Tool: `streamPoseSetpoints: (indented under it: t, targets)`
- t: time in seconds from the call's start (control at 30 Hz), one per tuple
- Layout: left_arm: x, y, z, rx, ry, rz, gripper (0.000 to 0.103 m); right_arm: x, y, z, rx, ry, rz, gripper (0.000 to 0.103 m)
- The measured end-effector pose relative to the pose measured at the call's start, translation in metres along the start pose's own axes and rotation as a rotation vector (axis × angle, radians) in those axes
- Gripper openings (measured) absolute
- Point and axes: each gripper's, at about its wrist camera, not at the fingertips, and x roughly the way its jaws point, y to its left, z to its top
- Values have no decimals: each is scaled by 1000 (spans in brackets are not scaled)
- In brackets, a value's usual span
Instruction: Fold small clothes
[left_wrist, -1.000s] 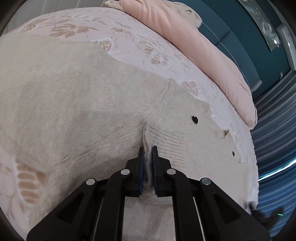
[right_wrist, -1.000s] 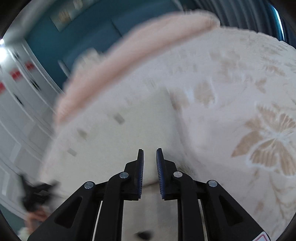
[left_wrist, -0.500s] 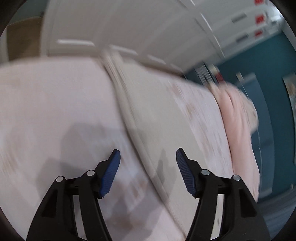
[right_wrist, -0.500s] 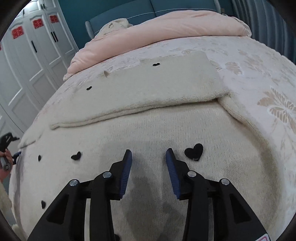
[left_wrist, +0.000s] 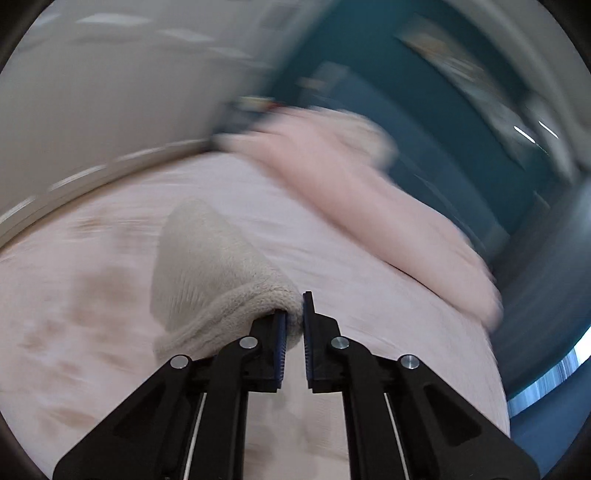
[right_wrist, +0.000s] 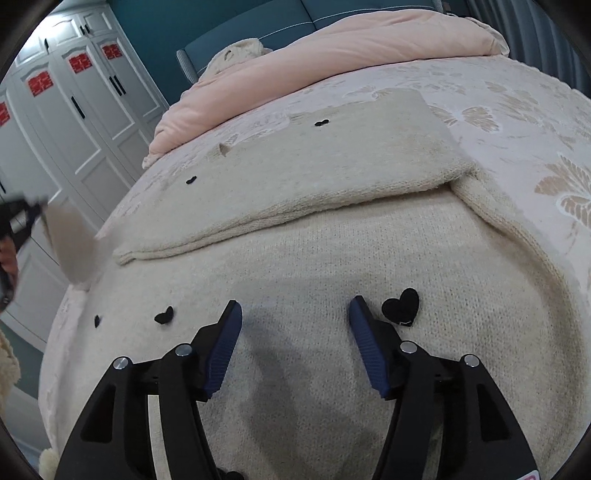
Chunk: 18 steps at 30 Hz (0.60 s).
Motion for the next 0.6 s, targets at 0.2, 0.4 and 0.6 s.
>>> streamPoseSetpoints:
  t: [0.2,0.4,0.6]
  targets:
    - [63,-132,-124,101,269,-195,28,-2,-4,0,22,-6,27,59]
    - [79,-104,-209,-66,394,-146,59,-6,-11,2,64,-13,76,58]
    - [59,-15,-168,-249,286,-30,60,-17,-11,46,152,-74,104,62]
